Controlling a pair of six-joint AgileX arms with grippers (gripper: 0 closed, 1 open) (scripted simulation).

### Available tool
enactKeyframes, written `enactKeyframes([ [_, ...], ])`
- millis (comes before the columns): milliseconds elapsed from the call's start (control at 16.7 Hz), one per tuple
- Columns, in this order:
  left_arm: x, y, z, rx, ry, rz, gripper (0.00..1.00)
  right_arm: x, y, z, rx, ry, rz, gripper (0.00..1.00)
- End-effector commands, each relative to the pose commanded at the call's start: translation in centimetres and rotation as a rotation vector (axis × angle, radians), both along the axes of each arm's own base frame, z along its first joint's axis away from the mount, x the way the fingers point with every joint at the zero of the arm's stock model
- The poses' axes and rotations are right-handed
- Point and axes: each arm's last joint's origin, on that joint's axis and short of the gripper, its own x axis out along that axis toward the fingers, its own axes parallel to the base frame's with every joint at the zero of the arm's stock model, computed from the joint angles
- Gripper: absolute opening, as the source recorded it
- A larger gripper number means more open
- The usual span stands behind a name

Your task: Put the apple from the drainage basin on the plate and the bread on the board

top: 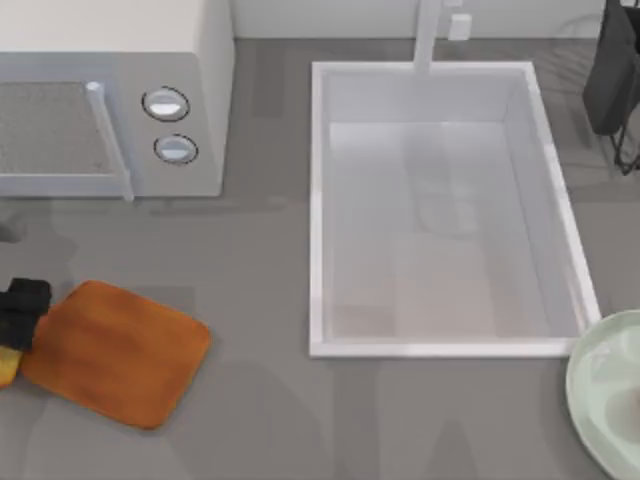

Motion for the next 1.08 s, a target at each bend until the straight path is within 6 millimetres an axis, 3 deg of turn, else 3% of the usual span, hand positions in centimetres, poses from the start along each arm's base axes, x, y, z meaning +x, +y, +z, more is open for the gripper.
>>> enactKeyframes([
  [360, 0.0, 0.0, 0.0, 0.0, 0.0, 0.0, 0.02, 0.0, 0.0, 0.0, 0.0, 0.0, 0.0, 1.0],
  [840, 0.0, 0.0, 0.0, 0.0, 0.0, 0.0, 0.0, 0.0, 0.0, 0.0, 0.0, 0.0, 0.0, 1.0],
  [1080, 0.4, 0.1, 1.5, -0.004, -0.02, 0.003, 0.0, 0.0, 0.0, 0.0, 0.0, 0.0, 0.0, 1.0],
])
